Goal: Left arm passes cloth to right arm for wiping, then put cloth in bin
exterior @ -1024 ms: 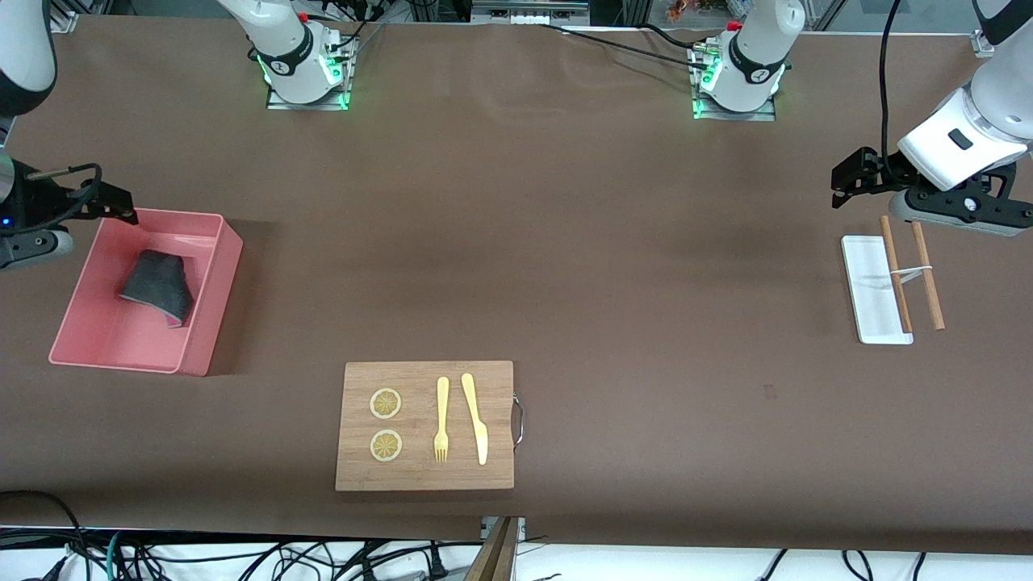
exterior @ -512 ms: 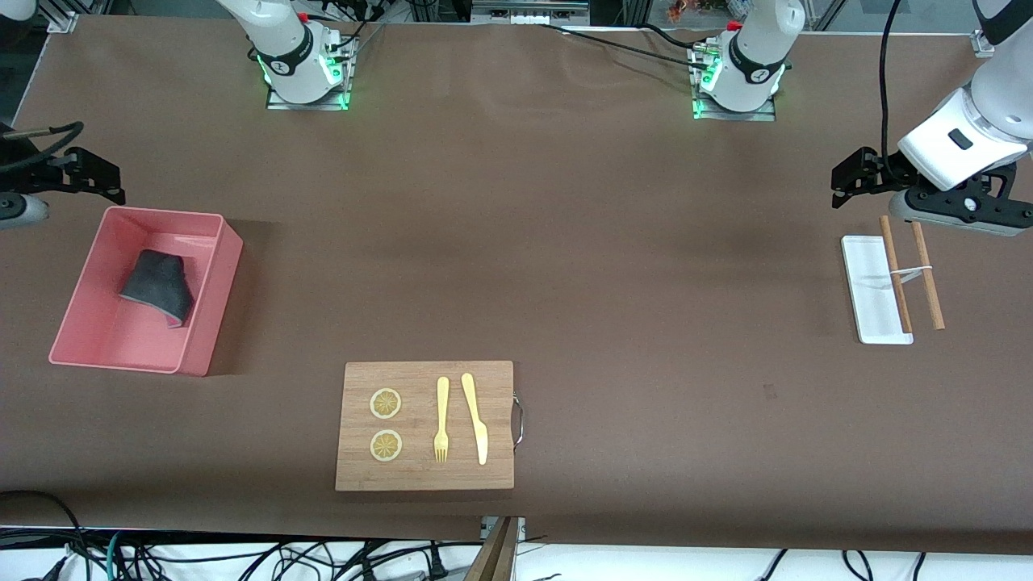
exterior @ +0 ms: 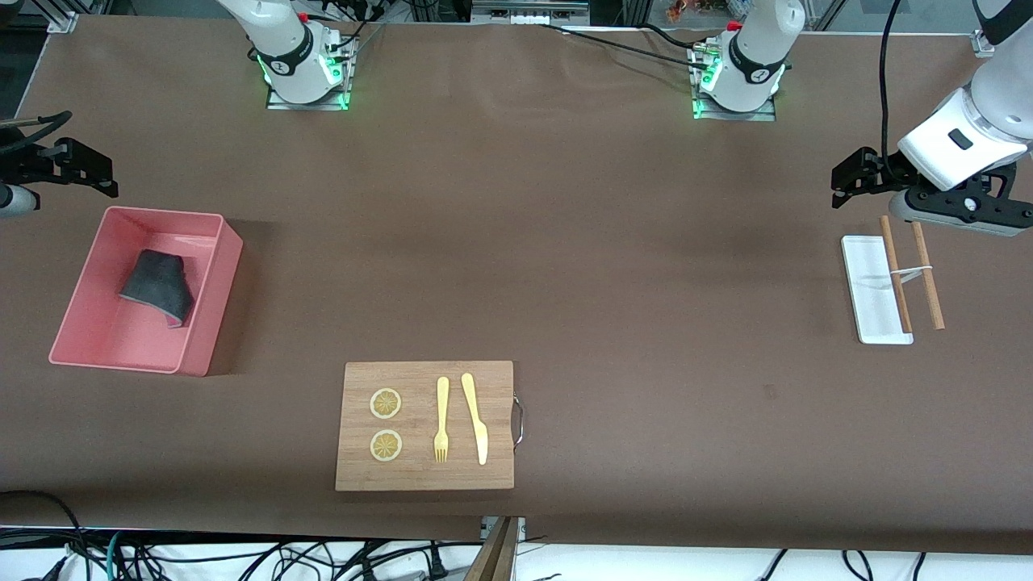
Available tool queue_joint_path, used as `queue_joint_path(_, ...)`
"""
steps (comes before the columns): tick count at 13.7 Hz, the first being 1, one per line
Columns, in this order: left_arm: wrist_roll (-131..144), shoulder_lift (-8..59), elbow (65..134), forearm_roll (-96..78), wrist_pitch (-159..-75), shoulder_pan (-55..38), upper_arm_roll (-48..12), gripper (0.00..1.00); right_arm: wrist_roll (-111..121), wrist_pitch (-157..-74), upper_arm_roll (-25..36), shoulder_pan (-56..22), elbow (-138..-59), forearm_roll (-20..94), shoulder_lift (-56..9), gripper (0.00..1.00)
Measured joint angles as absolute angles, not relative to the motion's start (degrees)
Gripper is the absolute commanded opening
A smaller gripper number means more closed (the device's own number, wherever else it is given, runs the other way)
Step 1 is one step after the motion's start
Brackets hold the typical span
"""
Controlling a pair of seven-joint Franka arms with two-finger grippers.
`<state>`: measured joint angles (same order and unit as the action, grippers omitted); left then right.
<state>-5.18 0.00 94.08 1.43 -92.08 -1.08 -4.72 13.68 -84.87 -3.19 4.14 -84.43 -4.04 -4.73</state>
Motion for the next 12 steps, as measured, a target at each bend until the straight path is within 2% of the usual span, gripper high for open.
queue_joint_path(12, -5.2, 0.0, 94.1, 1.4, -92.1, -1.1, -4.7, 1.00, 10.8, -83.3, -2.9, 4.2, -83.8, -4.0, -5.0, 1.00)
